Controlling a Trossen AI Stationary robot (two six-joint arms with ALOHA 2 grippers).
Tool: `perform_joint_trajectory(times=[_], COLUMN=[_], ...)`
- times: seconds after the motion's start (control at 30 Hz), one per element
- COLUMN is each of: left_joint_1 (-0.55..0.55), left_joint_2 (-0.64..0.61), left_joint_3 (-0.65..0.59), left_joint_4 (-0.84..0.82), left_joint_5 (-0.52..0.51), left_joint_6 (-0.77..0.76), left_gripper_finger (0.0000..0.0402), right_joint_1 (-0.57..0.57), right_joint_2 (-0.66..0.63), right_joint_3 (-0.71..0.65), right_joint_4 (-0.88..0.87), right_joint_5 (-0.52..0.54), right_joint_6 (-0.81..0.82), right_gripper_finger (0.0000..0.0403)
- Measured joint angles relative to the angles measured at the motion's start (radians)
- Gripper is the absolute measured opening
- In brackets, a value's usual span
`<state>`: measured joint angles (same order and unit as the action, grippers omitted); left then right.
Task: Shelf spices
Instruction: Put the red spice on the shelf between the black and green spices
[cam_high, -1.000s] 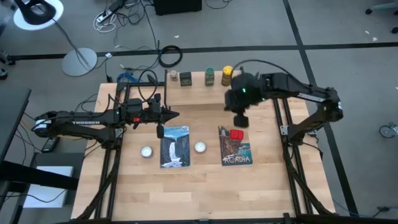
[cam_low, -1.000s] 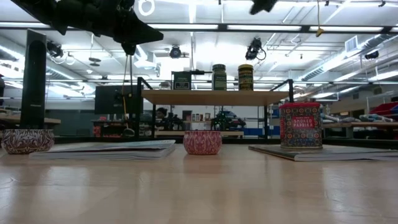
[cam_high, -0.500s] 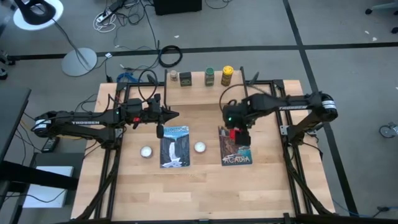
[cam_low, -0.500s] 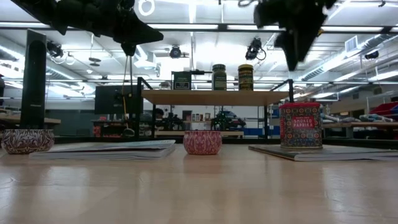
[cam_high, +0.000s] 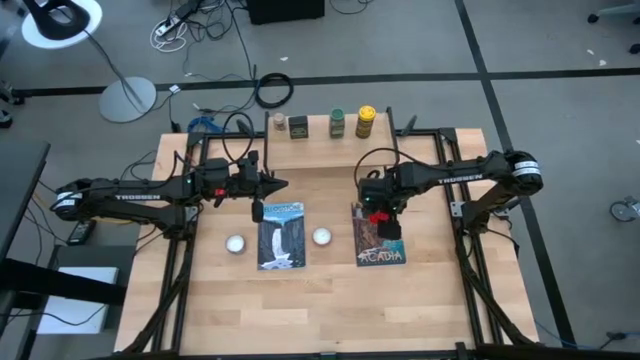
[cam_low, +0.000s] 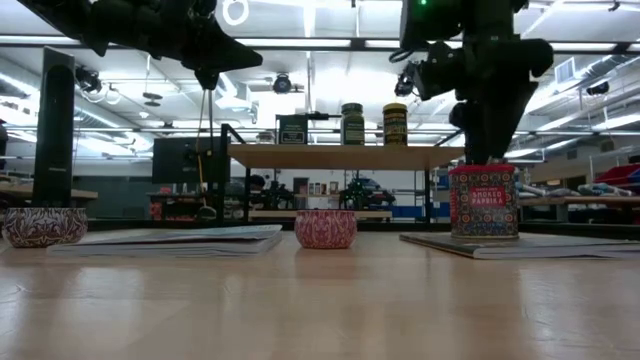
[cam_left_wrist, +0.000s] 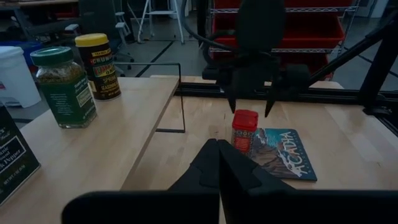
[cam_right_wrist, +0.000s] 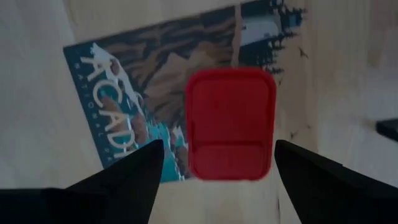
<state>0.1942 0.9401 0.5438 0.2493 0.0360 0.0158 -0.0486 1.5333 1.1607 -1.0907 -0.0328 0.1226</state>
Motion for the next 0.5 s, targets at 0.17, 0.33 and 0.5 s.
perform_joint_trajectory(times=[0.17, 0.33, 0.5], left_joint_1=[0.000, 0.000, 0.000], left_joint_2=[0.000, 0.000, 0.000], left_joint_3=[0.000, 0.000, 0.000], left_joint_4=[-0.001, -0.001, -0.002], left_joint_5=[0.000, 0.000, 0.000], left_joint_6=[0.000, 0.000, -0.001], left_gripper_finger=[0.0001, 0.0001, 0.0001], right_joint_1=[-0.034, -0.048, -0.047], right_joint_2=[-0.001, 0.000, 0.004], right_joint_3=[-0.031, -0.051, -0.053], right_joint_4=[0.066, 0.100, 0.121], right_joint_5=[-0.042, -0.005, -0.018], right_joint_6=[-0.011, -0.021, -0.021], right_gripper_finger=[0.0307, 0.0305, 0.0304])
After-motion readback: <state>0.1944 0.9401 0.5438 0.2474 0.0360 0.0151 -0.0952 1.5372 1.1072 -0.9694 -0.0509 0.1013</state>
